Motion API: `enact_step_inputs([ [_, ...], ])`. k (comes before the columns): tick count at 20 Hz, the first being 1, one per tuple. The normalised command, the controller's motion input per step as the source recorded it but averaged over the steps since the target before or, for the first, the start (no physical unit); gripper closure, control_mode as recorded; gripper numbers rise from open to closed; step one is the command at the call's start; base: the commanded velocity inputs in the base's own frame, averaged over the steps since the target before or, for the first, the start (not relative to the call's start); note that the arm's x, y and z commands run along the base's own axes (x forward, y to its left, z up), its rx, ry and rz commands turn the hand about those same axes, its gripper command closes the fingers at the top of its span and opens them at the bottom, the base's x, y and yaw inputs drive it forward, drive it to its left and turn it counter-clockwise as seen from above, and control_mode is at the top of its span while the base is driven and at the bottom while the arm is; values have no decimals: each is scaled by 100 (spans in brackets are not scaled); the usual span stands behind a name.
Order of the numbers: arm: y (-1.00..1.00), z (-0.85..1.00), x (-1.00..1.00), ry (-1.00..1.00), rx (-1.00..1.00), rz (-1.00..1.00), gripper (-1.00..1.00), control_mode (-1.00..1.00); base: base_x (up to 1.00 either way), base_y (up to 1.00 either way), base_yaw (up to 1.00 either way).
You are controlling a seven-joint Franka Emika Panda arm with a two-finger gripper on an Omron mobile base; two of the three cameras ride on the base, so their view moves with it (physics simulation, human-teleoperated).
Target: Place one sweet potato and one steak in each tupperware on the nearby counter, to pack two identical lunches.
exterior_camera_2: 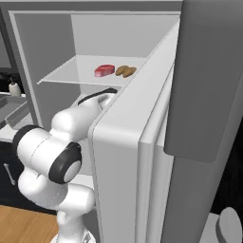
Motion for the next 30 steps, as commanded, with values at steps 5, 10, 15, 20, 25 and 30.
enact_step_inputs([
  [5,0,-35,29,0,0,0,-100,-100,0,0,0],
  [10,0,-19,10,0,0,0,-100,-100,0,0,0],
  [15,0,-25,7,0,0,0,-100,-100,0,0,0],
  [20,13,-28,0,-12,-2,2,-100,-100,0,0,0],
  [25,7,-17,0,-9,-9,15,-100,-100,0,0,0],
  [30,0,0,8,0,-6,20,-100,-100,0,0,0],
])
